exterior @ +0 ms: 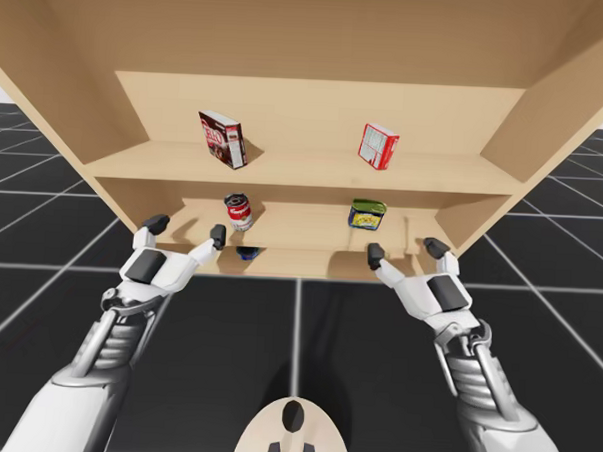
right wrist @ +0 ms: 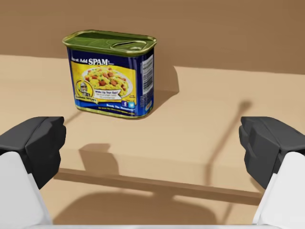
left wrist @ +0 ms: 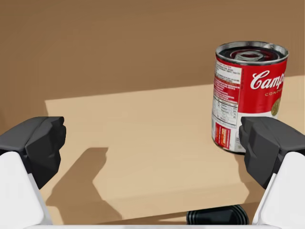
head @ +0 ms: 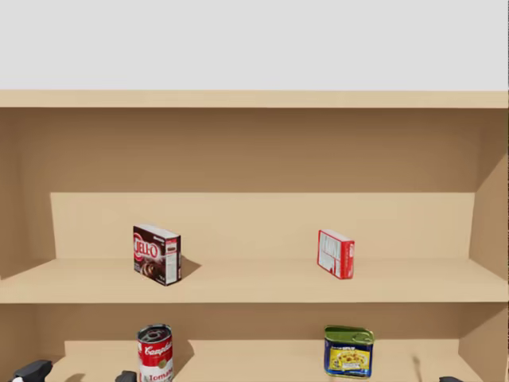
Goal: Look through the shelves, find the red soup can, and take it.
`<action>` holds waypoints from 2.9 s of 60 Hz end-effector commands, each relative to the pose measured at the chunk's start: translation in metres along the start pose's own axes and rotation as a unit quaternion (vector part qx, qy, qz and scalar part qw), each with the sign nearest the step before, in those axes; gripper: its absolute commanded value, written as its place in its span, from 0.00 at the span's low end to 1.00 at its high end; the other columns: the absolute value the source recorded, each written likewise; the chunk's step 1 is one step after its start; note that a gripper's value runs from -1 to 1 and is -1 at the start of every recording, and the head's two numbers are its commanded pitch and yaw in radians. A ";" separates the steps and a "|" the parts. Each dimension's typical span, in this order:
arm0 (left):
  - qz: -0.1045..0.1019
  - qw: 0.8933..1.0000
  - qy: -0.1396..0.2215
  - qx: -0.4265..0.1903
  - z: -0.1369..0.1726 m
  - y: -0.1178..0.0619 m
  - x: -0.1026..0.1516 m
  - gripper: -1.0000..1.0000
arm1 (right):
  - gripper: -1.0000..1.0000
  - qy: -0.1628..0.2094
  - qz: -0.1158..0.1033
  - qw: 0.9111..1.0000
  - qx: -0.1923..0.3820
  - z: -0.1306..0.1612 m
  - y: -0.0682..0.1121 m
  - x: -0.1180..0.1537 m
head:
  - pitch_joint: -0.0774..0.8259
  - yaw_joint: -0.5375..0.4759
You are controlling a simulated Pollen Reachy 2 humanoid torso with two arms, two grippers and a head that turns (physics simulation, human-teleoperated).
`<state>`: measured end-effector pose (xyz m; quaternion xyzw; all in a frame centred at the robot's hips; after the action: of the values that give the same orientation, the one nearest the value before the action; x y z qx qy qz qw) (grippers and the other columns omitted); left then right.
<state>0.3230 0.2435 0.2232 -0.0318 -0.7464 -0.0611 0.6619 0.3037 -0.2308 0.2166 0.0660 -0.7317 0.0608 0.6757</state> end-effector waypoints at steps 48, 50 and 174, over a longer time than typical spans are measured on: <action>-0.007 1.000 -0.005 -0.002 0.001 0.001 0.001 0.00 | 0.00 0.011 0.012 1.000 -0.008 0.001 0.004 -0.005 | 0.50 0.75; -0.007 1.000 -0.006 -0.003 0.001 0.001 0.002 0.00 | 0.00 0.011 0.015 1.000 -0.006 0.001 0.004 -0.005 | 0.50 0.76; 0.017 1.000 0.017 -0.013 -0.039 -0.094 0.058 1.00 | 0.00 0.001 0.018 1.000 -0.021 0.002 0.000 -0.006 | 0.54 0.76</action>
<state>0.3659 0.1568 0.2554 -0.0402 -0.6965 -0.0503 0.7147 0.3021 -0.2326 0.2112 0.0361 -0.7331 0.0591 0.6766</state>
